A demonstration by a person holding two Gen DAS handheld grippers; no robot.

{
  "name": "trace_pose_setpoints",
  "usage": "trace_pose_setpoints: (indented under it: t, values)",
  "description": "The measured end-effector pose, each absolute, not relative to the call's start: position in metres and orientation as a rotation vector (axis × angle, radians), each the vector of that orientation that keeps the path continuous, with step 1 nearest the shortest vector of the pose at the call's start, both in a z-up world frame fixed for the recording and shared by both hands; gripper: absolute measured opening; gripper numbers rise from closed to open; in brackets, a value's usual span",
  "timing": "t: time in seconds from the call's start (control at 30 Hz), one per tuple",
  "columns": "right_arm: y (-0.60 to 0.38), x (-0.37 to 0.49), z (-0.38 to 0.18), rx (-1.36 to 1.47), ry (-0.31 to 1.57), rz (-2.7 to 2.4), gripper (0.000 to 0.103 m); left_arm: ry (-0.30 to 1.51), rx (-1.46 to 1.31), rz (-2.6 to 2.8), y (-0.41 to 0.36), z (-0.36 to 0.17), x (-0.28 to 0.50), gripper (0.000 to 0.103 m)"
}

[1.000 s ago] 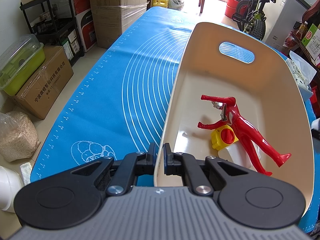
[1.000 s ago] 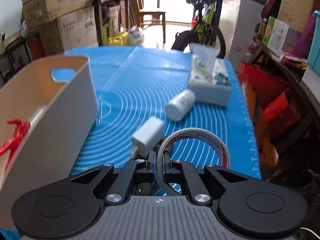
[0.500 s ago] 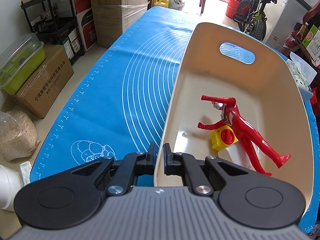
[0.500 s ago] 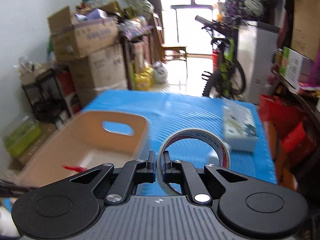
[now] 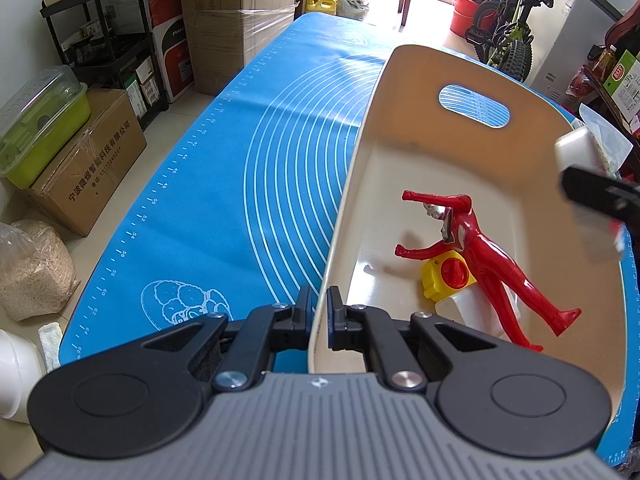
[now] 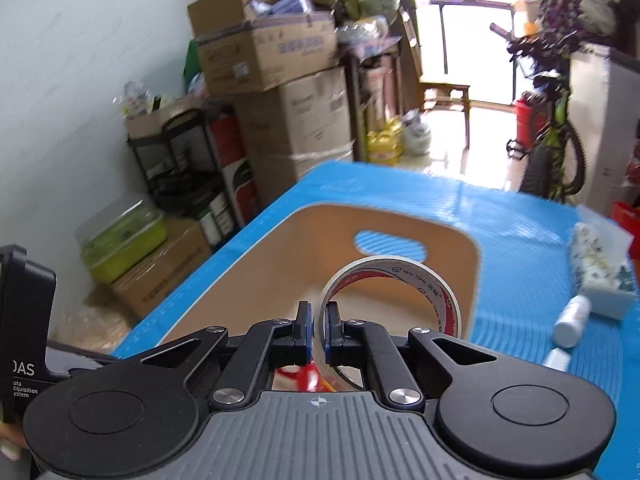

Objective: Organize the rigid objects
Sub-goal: 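Carry the tape roll into the bin with the right tool and release, then move the right tool to the white charger plug and grasp it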

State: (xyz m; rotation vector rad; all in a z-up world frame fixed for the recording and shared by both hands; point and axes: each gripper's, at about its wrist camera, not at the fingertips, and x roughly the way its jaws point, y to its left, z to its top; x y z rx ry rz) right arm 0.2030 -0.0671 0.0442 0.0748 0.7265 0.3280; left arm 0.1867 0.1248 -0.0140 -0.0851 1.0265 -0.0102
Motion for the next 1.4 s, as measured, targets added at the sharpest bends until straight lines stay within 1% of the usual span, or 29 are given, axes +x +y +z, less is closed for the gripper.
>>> trace_pose_setpoints:
  t: [0.33,0.57,0.73,0.8,0.83,0.93,1.03,1.2,1.4]
  values:
    - [-0.053,0.219,0.005,0.105,0.887,0.324,0.017,1.027,-0.086,-0.011,0.125,-0.014,0.187,0.009]
    - [-0.053,0.218,-0.009,0.080,0.933,0.302,0.019,1.028,-0.087,-0.011,0.124,-0.014,0.186,0.009]
    - [-0.058,0.216,-0.007,0.082,0.934,0.282,0.029,1.028,-0.087,-0.011,0.124,-0.014,0.186,0.009]
    - [-0.059,0.215,-0.002,0.083,0.916,0.283,0.029,1.028,-0.087,-0.011,0.124,-0.014,0.186,0.009]
    - [-0.059,0.215,0.002,0.075,0.904,0.281,0.032,1.028,-0.087,-0.011,0.124,-0.014,0.186,0.009]
    - [-0.062,0.212,0.014,0.065,0.855,0.271,0.048,1.028,-0.088,-0.011,0.124,-0.014,0.186,0.009]
    - [-0.074,0.210,0.026,0.081,0.815,0.241,0.058,1.028,-0.087,-0.011,0.124,-0.014,0.186,0.009]
    - [-0.106,0.212,0.043,0.125,0.767,0.149,0.065,1.028,-0.088,-0.012,0.124,-0.014,0.186,0.009]
    - [-0.148,0.212,0.041,0.153,0.739,0.014,0.069,1.028,-0.088,-0.011,0.124,-0.014,0.186,0.009]
